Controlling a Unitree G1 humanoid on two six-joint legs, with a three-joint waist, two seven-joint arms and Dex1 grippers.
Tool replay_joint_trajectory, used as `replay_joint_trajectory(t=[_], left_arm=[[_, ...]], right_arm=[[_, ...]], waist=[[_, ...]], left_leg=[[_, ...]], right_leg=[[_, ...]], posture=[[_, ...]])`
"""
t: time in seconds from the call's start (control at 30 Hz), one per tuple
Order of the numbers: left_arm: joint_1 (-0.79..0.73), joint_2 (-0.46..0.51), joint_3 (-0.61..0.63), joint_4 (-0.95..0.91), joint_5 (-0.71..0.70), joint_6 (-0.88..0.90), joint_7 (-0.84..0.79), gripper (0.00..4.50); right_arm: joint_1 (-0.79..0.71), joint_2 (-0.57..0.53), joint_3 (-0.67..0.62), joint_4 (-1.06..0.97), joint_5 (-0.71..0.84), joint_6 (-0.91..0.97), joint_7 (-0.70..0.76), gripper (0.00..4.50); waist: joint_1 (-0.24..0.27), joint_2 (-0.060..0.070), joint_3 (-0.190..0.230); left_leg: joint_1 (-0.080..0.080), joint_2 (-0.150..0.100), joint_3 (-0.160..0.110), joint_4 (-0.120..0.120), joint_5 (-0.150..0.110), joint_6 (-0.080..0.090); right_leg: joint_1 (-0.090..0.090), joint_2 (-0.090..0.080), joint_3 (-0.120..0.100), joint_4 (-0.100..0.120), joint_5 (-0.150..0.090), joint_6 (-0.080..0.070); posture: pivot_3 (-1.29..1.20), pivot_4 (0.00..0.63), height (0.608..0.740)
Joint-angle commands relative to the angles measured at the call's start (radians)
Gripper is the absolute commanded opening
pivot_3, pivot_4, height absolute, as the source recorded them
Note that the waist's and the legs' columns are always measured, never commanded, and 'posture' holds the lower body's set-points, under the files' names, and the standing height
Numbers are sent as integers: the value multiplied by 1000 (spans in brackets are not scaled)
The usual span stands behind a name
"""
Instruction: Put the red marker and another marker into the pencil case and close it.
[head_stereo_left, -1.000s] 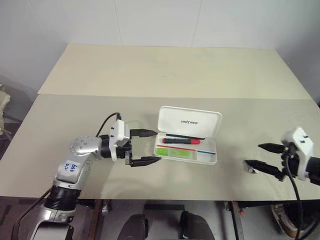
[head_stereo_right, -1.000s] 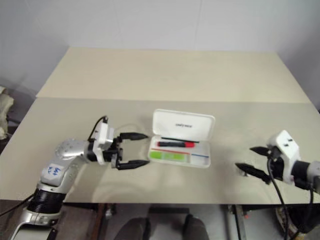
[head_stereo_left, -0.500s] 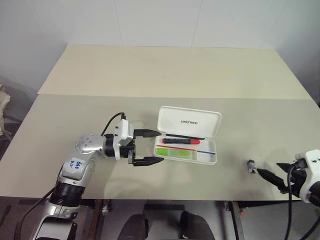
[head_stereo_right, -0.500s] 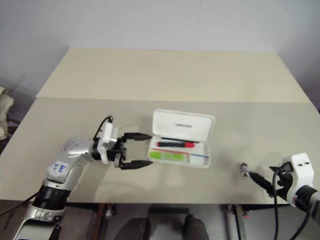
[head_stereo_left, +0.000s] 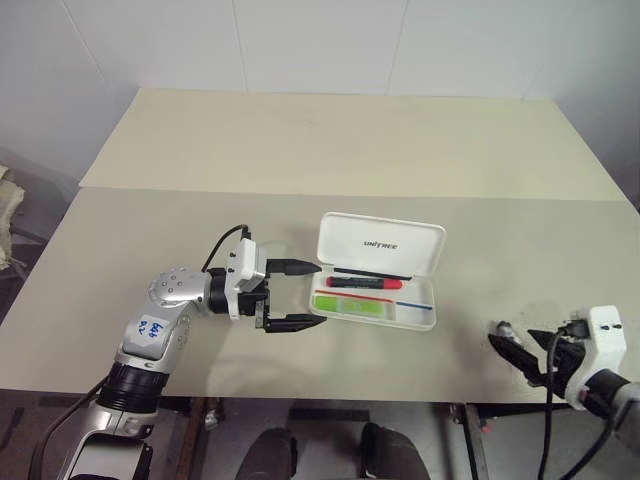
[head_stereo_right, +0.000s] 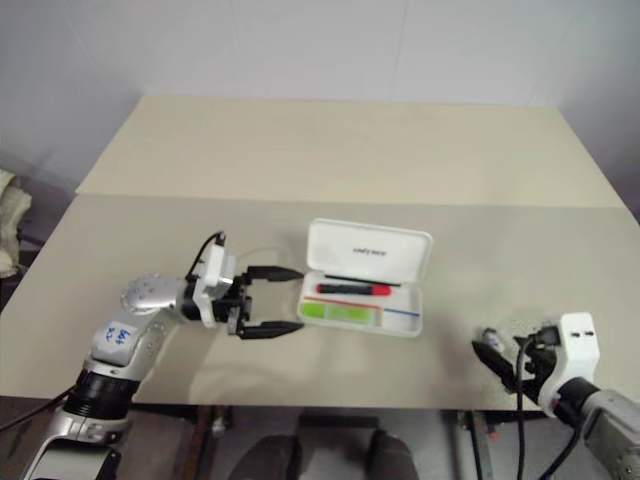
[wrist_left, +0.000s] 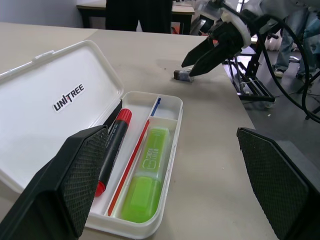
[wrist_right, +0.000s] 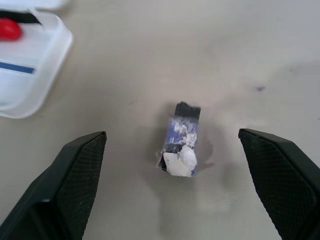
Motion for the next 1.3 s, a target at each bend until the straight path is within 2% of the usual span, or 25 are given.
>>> replay_joint_trajectory(t=[0.03,0.3,0.43,0.67,0.7,0.93,1.13,1.3], left_arm=[[-5,4,9,-21,-2,-8,1,4414],[-19,6,12,-18,-1,-7,8,4414],[-25,15,20,-18,-3,-4,8,4414],[-23,18,24,-12,0,-11,8,4414],[-24,15,22,-11,1,-13,10,4414],[-34,1,15,-4,4,-18,16,4414],[-28,4,18,-9,6,-22,16,4414],[-16,15,25,-18,7,-24,18,4414]], right_arm=[[-28,17,24,-22,-20,-6,-70,4461],[-64,78,111,-27,-56,-18,-170,4461],[-24,58,122,-29,-75,-23,-165,3170],[44,-19,114,-36,-104,-25,-139,566],[44,-28,123,-37,-107,-29,-136,373],[-88,-75,187,-24,-102,-118,-68,373],[-221,-189,231,32,-44,-238,189,373],[-319,-313,329,137,-52,-371,453,373]], waist=[[0,0,0],[-1,0,-1],[-1,0,-1],[3,0,-1],[4,0,-1],[-7,0,-1],[-22,1,-1],[-19,1,-1]], left_leg=[[0,0,0,0,0,0],[0,0,0,0,0,1],[0,0,0,0,-1,1],[0,0,0,-1,-2,3],[0,0,0,0,-2,3],[0,0,1,0,-2,3],[0,0,1,0,-2,3],[0,0,0,0,-2,4]], right_leg=[[0,0,0,0,0,0],[0,0,0,0,0,0],[0,0,0,0,0,0],[0,1,0,0,0,-1],[0,1,0,0,0,-1],[0,1,0,0,0,-1],[0,1,0,0,0,-1],[0,0,0,0,0,0]], posture=[[0,150,740],[0,150,740],[0,150,740],[0,150,740],[0,150,740],[0,150,740],[0,150,740],[0,150,740]])
